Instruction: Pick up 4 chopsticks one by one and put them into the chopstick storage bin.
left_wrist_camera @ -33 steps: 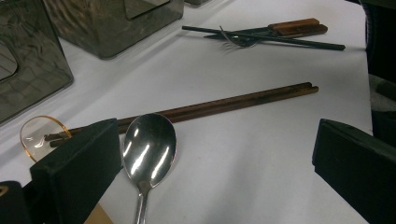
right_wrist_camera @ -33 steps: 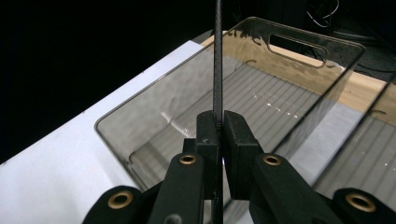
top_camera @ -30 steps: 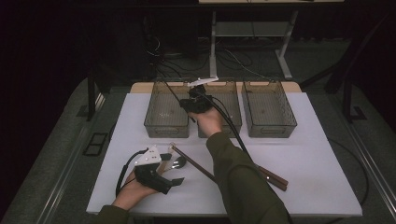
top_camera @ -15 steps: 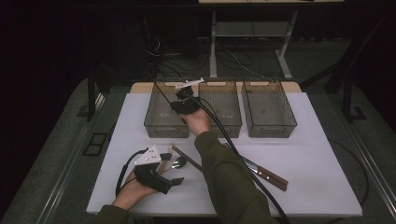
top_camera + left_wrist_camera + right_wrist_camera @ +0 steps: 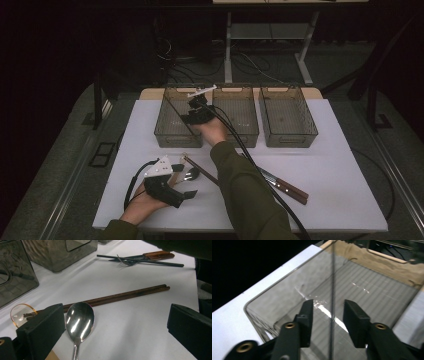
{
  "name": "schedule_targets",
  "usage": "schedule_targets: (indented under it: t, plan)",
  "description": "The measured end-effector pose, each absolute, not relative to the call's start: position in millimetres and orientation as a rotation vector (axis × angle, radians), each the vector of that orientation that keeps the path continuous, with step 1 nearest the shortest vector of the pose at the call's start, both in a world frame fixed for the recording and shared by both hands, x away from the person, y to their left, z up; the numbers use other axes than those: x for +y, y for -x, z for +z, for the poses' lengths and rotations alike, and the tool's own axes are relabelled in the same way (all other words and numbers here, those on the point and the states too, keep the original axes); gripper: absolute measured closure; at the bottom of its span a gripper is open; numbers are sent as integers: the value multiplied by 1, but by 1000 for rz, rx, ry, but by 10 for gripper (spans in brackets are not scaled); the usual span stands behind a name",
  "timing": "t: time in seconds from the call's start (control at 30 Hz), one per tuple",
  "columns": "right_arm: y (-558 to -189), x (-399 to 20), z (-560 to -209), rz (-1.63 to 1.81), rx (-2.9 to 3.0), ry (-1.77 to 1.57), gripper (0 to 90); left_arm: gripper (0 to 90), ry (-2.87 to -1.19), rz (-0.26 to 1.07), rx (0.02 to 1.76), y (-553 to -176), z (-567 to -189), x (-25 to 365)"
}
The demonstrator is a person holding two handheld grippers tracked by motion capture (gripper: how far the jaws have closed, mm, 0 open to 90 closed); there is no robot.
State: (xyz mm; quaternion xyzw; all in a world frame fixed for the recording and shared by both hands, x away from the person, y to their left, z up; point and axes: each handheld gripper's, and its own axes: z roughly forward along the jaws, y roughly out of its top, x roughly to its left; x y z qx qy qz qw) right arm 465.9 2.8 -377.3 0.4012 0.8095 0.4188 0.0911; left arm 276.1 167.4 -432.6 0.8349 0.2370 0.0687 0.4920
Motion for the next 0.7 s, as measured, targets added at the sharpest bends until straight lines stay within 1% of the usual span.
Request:
schedule_targets:
  t: [0.37, 0.7]
  plan:
    - [-451, -27, -354, 1291, 2406, -1144, 472, 5, -2019, 167, 570, -276, -432, 166]
    - [-430, -60, -347, 1343, 2443, -1097, 408, 5, -2033, 162, 572, -275, -432, 165]
